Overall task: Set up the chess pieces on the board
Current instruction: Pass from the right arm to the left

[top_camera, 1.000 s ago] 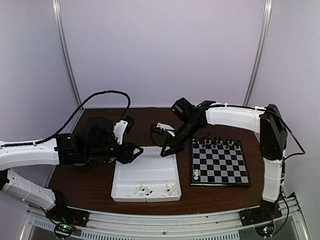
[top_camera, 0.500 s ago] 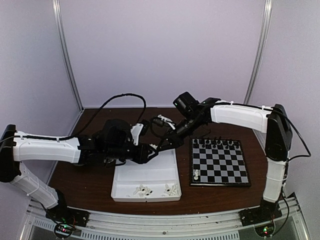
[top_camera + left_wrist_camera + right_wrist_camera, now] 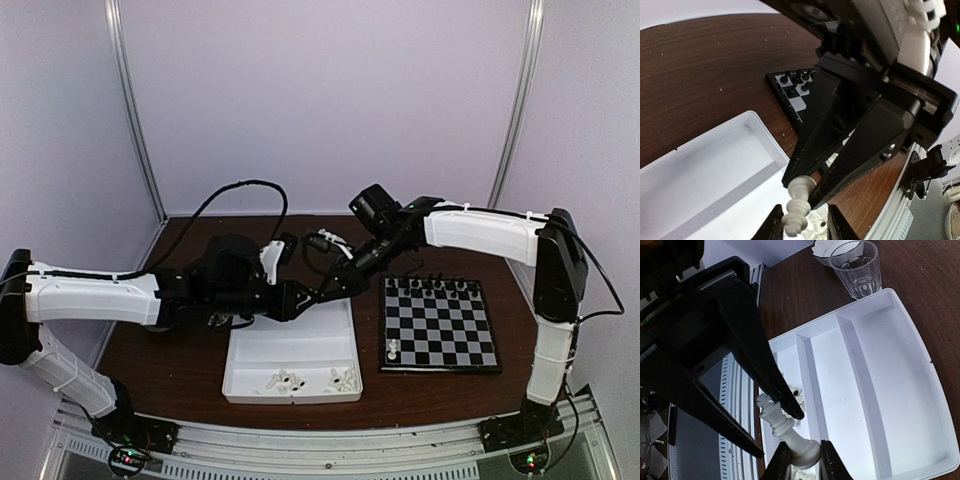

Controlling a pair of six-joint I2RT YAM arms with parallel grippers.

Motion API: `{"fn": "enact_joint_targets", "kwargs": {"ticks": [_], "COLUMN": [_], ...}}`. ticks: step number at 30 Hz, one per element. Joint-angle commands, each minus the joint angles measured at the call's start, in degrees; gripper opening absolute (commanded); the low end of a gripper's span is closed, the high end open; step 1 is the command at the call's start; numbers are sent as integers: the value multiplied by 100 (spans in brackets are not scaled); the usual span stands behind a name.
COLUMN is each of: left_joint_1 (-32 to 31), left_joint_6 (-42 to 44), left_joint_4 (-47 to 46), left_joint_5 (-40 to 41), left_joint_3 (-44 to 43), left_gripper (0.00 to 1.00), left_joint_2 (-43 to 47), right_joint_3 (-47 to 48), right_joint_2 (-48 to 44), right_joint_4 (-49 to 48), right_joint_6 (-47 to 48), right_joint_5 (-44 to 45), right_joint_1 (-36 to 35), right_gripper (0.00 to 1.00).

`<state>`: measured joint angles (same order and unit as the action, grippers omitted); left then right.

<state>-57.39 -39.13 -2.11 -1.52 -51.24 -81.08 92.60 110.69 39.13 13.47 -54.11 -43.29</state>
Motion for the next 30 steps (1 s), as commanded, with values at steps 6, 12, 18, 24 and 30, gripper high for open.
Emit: {"fn": "enact_joint_targets", "kwargs": {"ticks": [6, 12, 18, 24, 30], "left_joint_1": [-10, -11, -17, -47, -409], "left_joint_6": [-113, -116, -5, 601, 1452], "left_joint_4": [-442, -543, -446, 487, 1365], "left_joint_5": [490, 425, 290, -141, -577], "left_joint_3": [104, 120, -45, -1072, -2644], "left_gripper": [21, 12, 5, 4, 3], "left_joint_2": [214, 163, 51, -437, -1651], "right_joint_3": [-81, -113, -107, -614, -1559], "right_joint_2": [-203, -215, -328, -1214, -2359], "right_joint_4": [-115, -143, 20, 1440, 2029], "right_joint_6": [-38, -45, 100, 1219, 1787], "right_joint_5": [-174, -193, -151, -132, 171], "right_joint_1": [13, 14, 50, 1021, 2991], "right_gripper": [17, 17, 20, 42, 47]}}
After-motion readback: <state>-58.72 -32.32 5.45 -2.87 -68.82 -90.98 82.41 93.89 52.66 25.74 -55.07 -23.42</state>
